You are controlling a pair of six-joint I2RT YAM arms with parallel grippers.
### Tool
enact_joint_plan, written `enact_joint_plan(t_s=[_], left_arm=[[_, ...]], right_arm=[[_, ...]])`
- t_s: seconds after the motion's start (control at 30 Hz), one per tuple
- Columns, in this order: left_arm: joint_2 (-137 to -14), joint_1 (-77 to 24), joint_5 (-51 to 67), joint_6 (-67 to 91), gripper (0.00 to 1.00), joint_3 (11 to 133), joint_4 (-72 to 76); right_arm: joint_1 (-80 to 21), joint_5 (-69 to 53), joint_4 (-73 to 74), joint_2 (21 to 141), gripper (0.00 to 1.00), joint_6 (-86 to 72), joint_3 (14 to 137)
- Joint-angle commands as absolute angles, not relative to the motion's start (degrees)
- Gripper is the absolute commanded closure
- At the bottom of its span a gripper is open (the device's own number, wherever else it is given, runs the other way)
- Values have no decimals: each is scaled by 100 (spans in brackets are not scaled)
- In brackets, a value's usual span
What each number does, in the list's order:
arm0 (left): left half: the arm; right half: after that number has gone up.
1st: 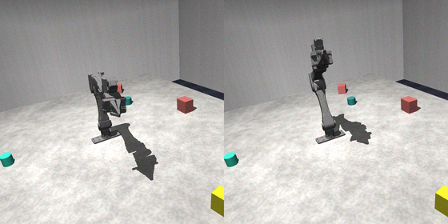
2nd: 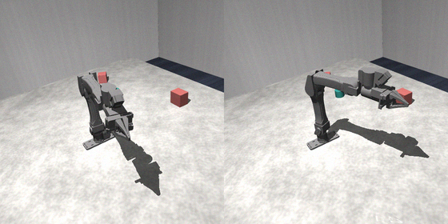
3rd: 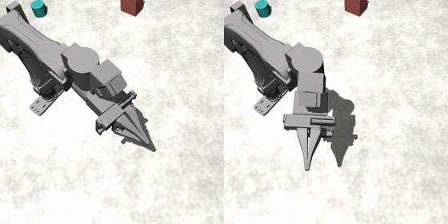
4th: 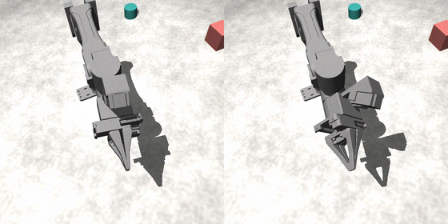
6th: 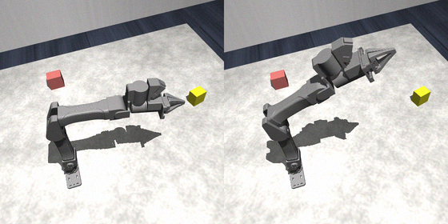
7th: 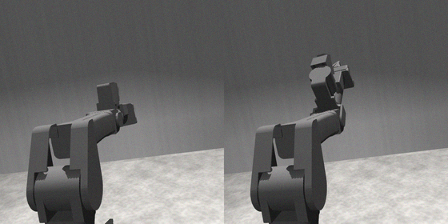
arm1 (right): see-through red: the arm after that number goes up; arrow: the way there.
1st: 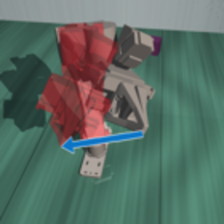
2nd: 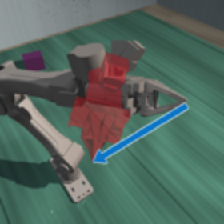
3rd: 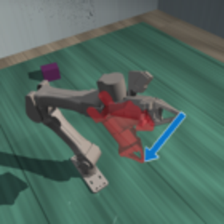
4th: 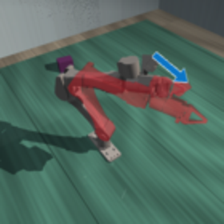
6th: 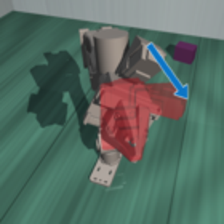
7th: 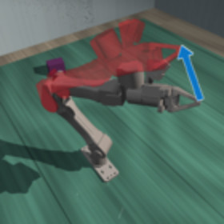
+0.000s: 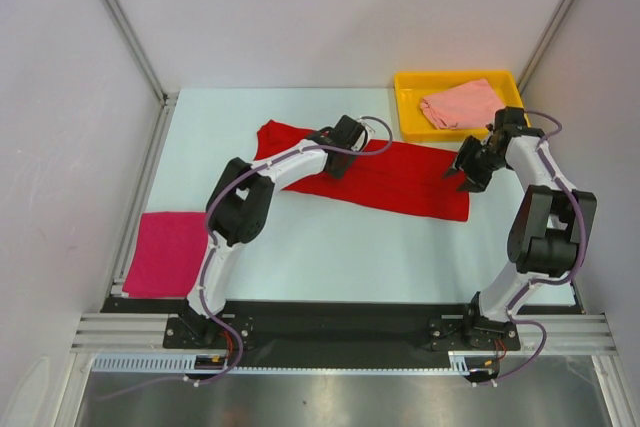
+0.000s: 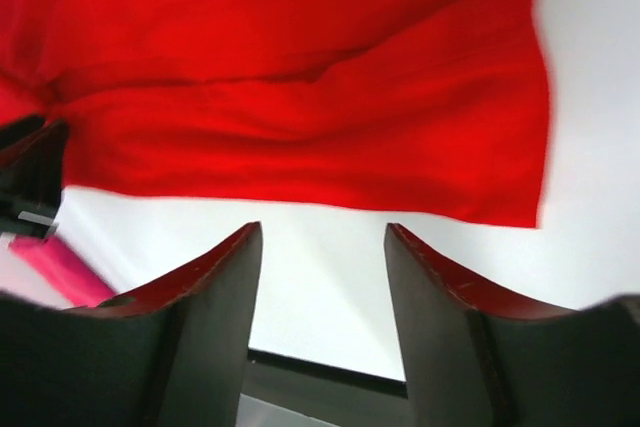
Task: Fold and stack the t-shirts
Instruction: Fold the tshirt
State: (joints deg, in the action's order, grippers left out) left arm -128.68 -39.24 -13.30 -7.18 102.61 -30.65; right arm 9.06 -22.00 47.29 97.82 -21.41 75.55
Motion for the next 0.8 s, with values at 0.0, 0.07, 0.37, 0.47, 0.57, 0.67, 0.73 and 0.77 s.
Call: enact_joint_plan(t_s=[0.0, 0.07, 0.37, 0.47, 0.57, 0.67, 0.73, 0.77], left_arm=[[-12893, -3973, -1257, -826, 69, 10512, -2979], [-12902, -3973, -1274, -817, 74, 10520, -2971], [-12779, -3973, -1406, -642, 93, 10511, -2681], [-12788, -3973, -1415, -624, 93, 10599, -2689], [-12832, -3973, -1415, -633, 93, 10643, -2716], [-12850, -3973, -1398, -615, 94, 10644, -2733], [-12841, -3973, -1397, -598, 94, 10635, -2725], [-12841, -3973, -1389, -589, 94, 10643, -2725]], right_arm=[[1055, -1556, 4526, 10036, 44, -2320, 7743], [1107, -1433, 4544, 10238, 48, -2207, 7796], [1310, -984, 4210, 10748, 63, -1785, 7980], [1318, -932, 4228, 10960, 59, -1758, 8129], [1318, -905, 4184, 11056, 57, -1889, 8200], [1310, -932, 4113, 11162, 57, -2073, 8287], [1301, -914, 4131, 11241, 57, -2127, 8332], [1301, -905, 4140, 11328, 57, -2144, 8358]])
